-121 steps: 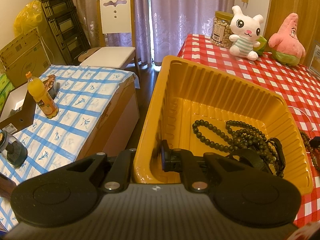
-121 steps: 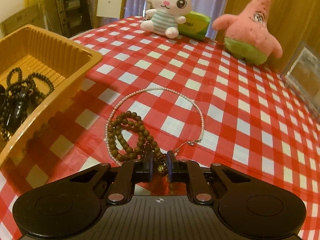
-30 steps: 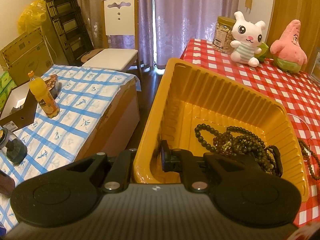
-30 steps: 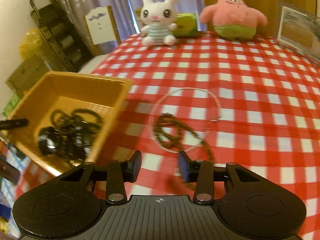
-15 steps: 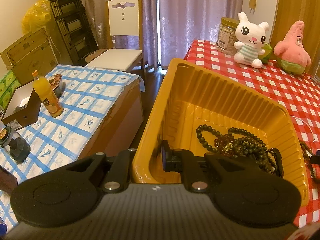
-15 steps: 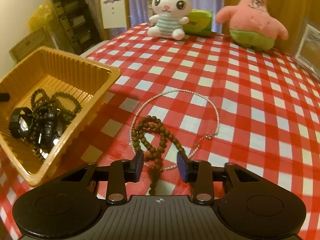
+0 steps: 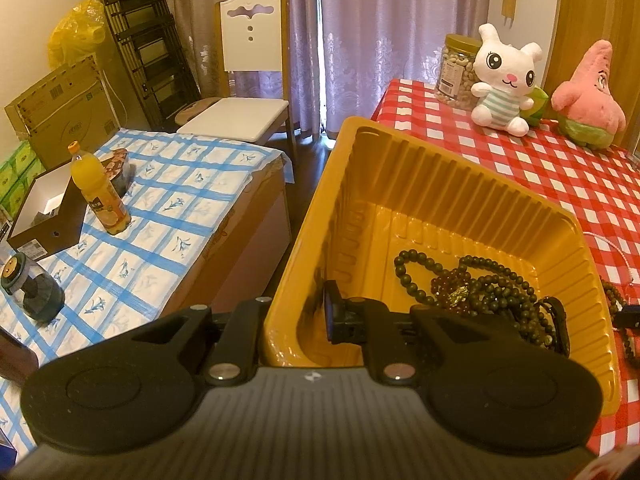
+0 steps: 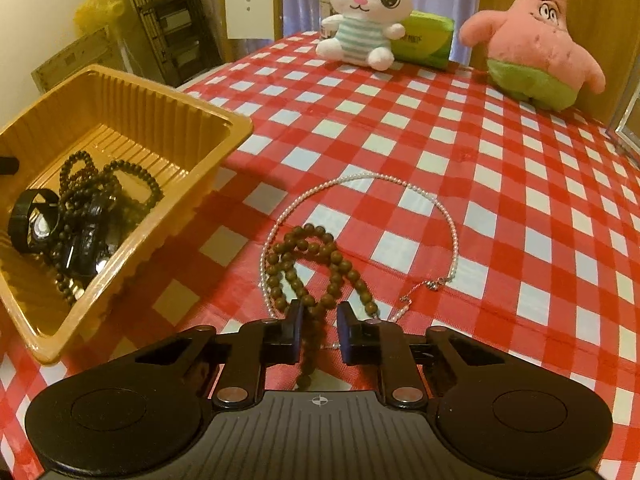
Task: Organize jewelry
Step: 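Lift the brown bead bracelet high and carry it over the tray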
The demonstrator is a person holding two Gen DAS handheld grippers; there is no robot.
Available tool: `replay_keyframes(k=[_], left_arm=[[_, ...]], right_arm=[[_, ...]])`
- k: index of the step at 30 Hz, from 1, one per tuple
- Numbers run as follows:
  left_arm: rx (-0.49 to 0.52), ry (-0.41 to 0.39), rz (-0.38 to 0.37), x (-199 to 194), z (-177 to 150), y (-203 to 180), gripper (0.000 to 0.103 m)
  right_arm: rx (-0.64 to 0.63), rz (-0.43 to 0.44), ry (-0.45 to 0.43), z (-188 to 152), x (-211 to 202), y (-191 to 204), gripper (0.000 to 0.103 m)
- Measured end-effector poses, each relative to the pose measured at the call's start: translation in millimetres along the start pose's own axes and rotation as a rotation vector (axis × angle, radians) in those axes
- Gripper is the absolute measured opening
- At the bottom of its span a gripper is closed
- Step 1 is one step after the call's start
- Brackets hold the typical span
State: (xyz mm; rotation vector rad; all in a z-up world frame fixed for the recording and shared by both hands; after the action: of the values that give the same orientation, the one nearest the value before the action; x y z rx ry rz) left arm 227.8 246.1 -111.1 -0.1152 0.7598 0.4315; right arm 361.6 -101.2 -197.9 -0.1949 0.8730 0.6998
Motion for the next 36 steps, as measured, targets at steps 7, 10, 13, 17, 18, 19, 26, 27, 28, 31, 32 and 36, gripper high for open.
replay_keyframes(k=[7, 10, 13, 17, 18, 19, 26, 27, 28, 31, 32, 36], left_arm=[[0.002, -0.003, 0.000, -0.1, 0.4, 0.1, 0.012], [0.002, -0.002, 0.001, -0.1, 0.4, 0.2, 0.012], [0.003, -0.004, 0.000, -0.5, 0.8, 0.1, 0.012], [0.006, -0.007, -0.001, -0.9, 1.5, -0.7, 0.012], [0.007, -0.007, -0.001, -1.0, 2.1, -1.0, 0.012], [0.006, -0.008, -0.001, -1.1, 2.1, -1.2, 0.012], [0.011, -0.009, -0.003, -1.1, 3.3, -3.1, 0.011], [0.010, -0.010, -0.003, -1.2, 3.2, -3.1, 0.011], [0.011, -0.010, -0.004, -1.3, 3.5, -3.1, 0.011], [0.014, -0.013, -0.006, -1.4, 3.4, -4.9, 0.011], [0.016, -0.013, -0.008, -1.5, 3.0, -5.2, 0.011], [0.017, -0.014, -0.018, -1.7, 1.4, -5.0, 0.011]], right_arm=[[0.007, -0.015, -0.005, -1.2, -1.7, 0.6, 0.007], [0.056, -0.014, -0.043, 4.5, -13.0, -4.8, 0.007], [0.109, -0.009, -0.106, 16.1, -34.5, -10.3, 0.007], [0.138, -0.010, -0.194, 34.4, -69.2, -14.0, 0.007], [0.142, -0.011, -0.214, 38.2, -77.7, -14.5, 0.007], [0.145, -0.013, -0.236, 42.4, -86.9, -15.1, 0.007], [0.157, -0.035, -0.335, 65.0, -136.9, -17.1, 0.007], [0.160, -0.039, -0.348, 67.8, -143.9, -16.3, 0.007], [0.161, -0.039, -0.358, 69.8, -150.5, -16.0, 0.007], [0.158, -0.045, -0.396, 77.5, -171.4, -12.7, 0.007], [0.155, -0.047, -0.408, 79.6, -177.9, -11.8, 0.007], [0.147, -0.044, -0.455, 90.8, -201.8, -5.4, 0.007]])
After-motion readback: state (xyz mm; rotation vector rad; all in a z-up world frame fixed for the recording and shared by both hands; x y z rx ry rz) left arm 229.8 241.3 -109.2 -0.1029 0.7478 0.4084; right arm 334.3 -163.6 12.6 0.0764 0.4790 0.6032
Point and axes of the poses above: each gripper's, at about its wrist camera, not at the fingertips, and x roughly the way its jaws point, y to its left, z to its top, the point moved 7 cm from there along x, roughly the way its jaws point, and after that the axes turned 2 degrees about -y, right-handed, at the moved point
